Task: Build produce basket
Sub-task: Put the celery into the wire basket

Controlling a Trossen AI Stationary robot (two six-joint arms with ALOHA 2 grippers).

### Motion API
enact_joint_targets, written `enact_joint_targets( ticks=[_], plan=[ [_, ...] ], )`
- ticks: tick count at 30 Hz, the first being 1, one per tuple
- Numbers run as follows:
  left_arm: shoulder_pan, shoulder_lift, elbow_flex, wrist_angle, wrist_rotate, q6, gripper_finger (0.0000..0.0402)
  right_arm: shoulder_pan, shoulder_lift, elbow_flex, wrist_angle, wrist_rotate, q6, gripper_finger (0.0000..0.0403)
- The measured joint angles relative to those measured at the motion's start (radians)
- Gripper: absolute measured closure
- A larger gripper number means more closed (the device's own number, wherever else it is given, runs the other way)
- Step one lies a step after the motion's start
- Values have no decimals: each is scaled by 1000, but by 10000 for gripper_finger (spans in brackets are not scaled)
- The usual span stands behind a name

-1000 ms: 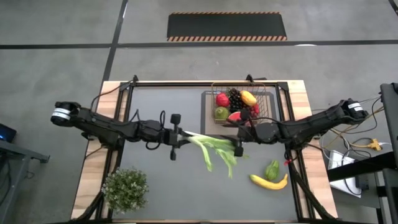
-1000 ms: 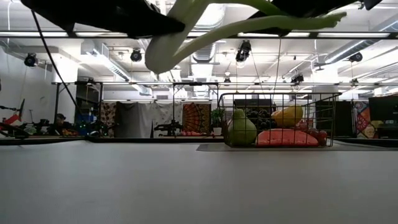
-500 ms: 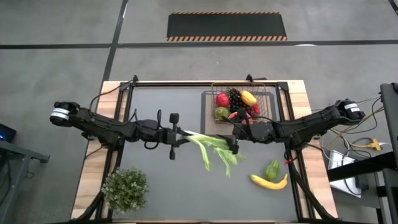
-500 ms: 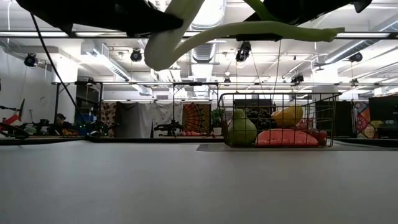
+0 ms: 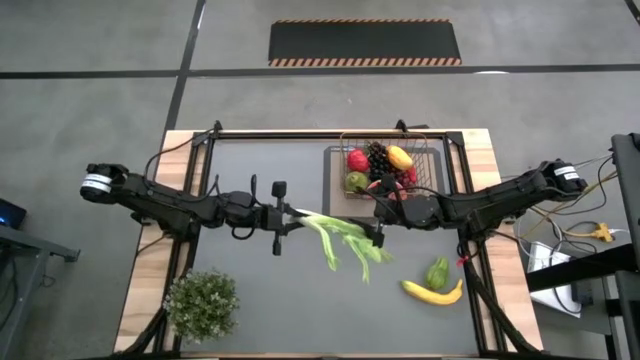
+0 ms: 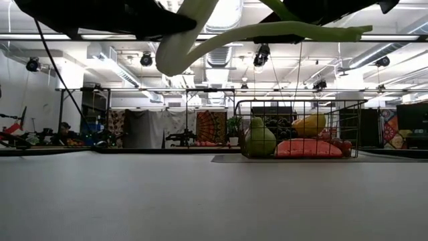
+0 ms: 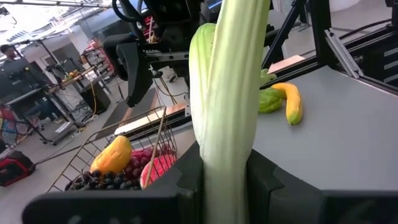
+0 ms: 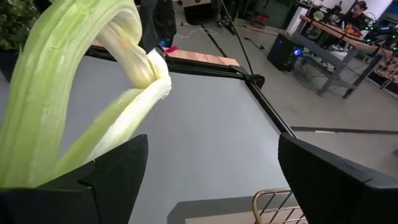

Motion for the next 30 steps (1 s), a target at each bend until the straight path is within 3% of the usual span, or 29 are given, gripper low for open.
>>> enact_joint_targets(
  ticks=[23,30],
  plan=[
    [0,0,-3,22,-2,-1,356,0,2,0,8,-54,1,60],
    [0,1,-3,26,-2,-2,356,0,50,-5,156,-147,-58,60]
  ],
)
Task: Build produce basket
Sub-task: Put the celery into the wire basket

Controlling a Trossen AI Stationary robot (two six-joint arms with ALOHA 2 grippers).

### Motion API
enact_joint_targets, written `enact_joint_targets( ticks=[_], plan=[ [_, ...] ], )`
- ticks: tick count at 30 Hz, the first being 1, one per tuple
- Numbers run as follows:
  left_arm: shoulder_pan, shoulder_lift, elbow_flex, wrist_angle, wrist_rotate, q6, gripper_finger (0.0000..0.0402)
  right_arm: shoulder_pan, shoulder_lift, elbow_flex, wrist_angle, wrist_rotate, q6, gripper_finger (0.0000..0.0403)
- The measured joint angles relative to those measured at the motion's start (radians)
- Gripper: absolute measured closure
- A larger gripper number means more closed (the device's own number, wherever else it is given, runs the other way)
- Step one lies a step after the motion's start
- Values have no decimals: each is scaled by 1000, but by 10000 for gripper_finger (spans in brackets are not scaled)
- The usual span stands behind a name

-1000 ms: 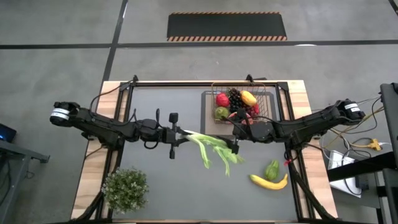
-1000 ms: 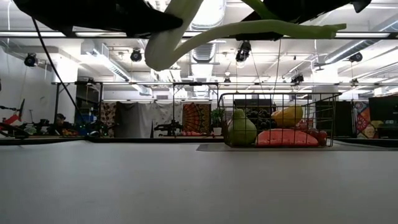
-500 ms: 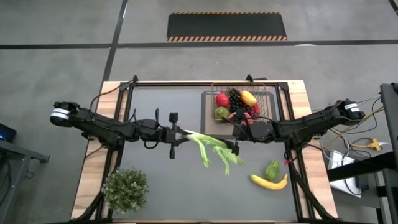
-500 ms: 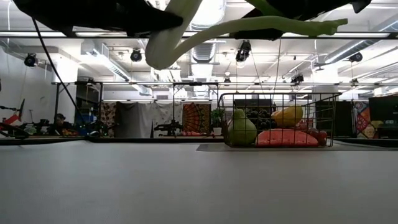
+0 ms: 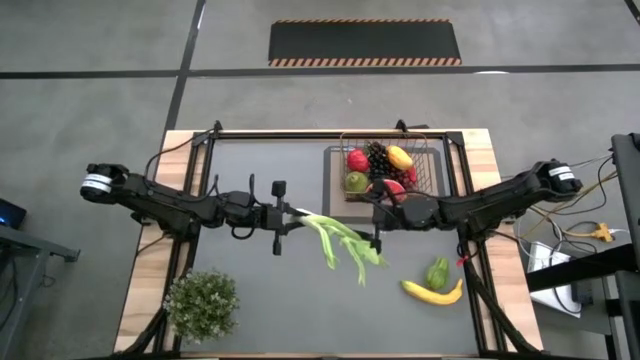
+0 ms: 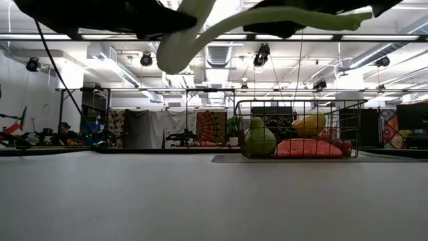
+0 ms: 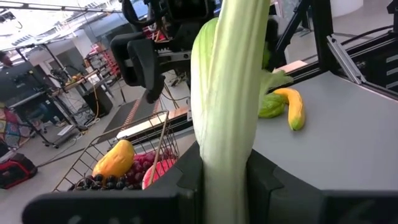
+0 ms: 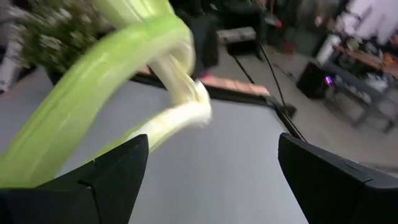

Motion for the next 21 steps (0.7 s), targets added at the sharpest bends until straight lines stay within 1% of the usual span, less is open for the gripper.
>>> enact_joint_targets(
  ticks=[3,7,11,15,16,17,19,21],
  plan=[
    [0,5,-2,23,-4,1,356,-1,53,0,99,-20,-40,60],
    [0,6,-4,24,-6,0,356,-2,113,2,210,-21,-89,60],
    [0,6,-4,34,-5,-2,356,-7,141,2,339,-16,-120,60],
    [0,6,-4,37,-2,-3,356,-13,140,4,360,-37,-146,60],
    [0,6,-4,37,-5,-3,356,-13,129,5,349,-21,-154,60],
    [0,6,-4,37,-15,-3,356,-12,114,5,329,19,-161,61],
    [0,6,-4,38,-59,-12,356,-12,80,7,287,135,-179,63],
    [0,6,-3,48,-116,-27,356,-13,22,7,186,241,-193,68]
  ],
)
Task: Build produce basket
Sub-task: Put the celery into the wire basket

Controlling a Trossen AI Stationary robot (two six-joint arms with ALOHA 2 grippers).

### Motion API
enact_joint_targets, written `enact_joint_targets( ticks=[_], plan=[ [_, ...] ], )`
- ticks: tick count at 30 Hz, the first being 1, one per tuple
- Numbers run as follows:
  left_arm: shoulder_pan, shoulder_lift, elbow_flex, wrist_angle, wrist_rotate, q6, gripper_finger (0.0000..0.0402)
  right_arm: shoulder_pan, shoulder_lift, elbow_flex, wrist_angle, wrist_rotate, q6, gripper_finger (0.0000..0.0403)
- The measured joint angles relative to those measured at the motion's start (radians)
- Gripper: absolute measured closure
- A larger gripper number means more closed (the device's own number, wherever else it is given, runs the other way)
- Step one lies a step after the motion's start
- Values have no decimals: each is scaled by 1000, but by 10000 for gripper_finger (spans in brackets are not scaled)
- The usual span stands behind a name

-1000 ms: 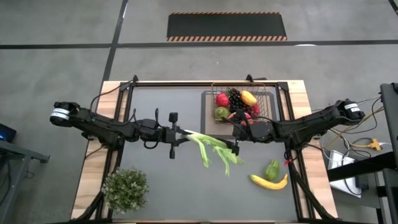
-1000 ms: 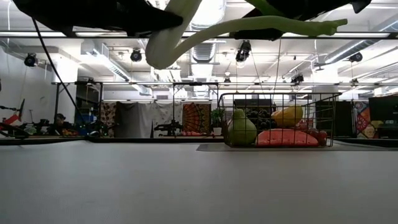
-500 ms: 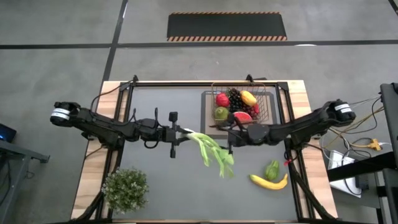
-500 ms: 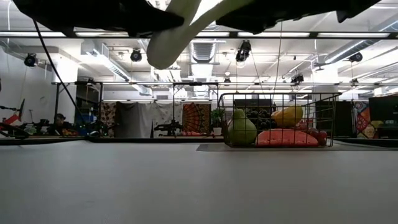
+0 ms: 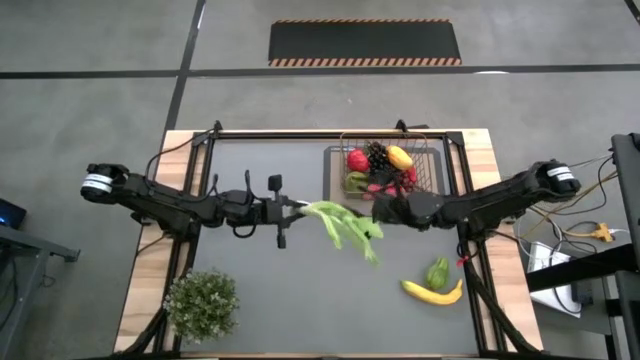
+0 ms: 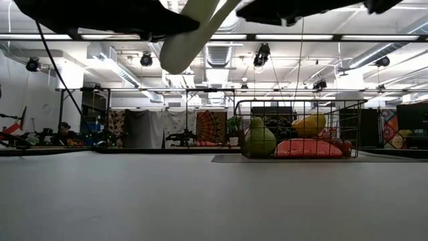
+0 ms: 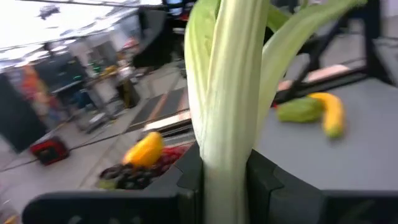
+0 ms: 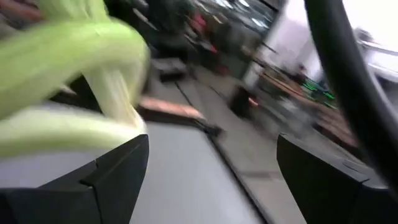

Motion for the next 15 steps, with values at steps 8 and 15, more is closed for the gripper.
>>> enact_joint_targets(
  ticks=[8,15],
  plan=[
    [0,-29,6,27,-177,-27,356,-14,-254,0,-434,83,149,76],
    [0,-39,4,139,-215,-29,356,-52,-369,-37,-527,-61,237,76]
  ],
)
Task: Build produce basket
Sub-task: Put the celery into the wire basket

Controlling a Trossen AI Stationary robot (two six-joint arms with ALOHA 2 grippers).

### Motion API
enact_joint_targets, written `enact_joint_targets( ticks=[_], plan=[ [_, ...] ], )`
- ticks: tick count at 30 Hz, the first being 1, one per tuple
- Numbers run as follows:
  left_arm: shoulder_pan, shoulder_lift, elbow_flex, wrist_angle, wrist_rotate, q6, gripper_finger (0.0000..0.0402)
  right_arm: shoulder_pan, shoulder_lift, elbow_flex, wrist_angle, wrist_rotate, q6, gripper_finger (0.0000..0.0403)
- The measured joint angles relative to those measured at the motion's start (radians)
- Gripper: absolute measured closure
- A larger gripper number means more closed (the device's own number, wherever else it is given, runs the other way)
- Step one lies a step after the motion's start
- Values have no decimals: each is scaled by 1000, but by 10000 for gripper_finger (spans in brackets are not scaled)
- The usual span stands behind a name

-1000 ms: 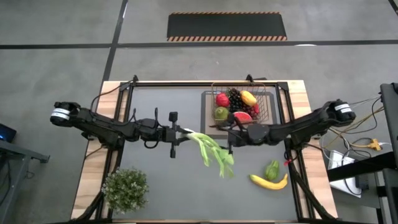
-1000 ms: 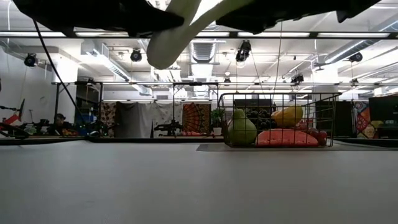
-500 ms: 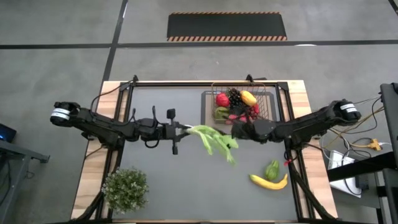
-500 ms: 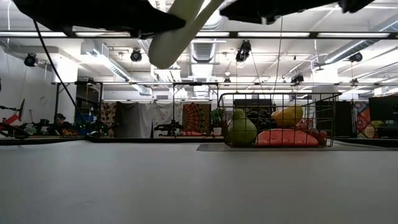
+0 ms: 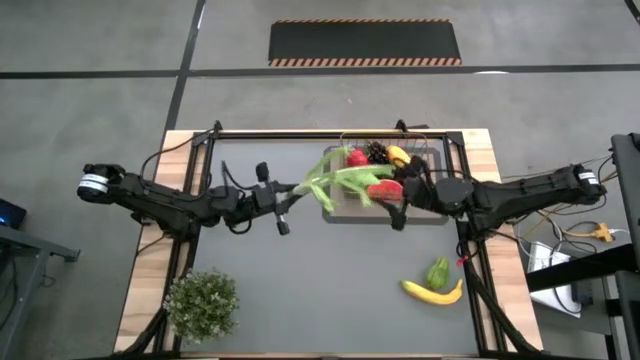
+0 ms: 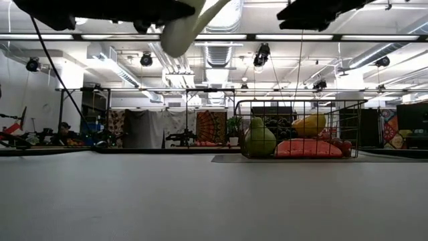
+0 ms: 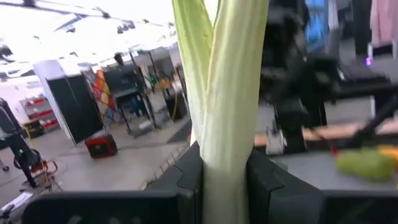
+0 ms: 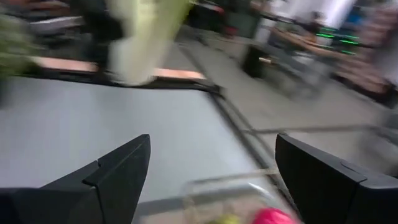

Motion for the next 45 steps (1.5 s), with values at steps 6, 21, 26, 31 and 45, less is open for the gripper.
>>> enact_joint_targets(
  ticks=[6,21,26,31,45],
  plan=[
    [0,0,-2,45,73,-28,356,-21,74,-158,455,-159,-32,76],
    [-1,69,-2,105,191,-179,356,-92,505,-40,1103,-495,-83,76],
    [-1,91,2,126,198,-179,356,-94,560,68,1056,-504,-91,76],
    [-1,110,0,152,204,-179,356,-100,587,158,949,-499,-98,76],
    [-1,114,-5,146,147,-169,356,-99,672,313,832,-583,-99,121]
  ],
)
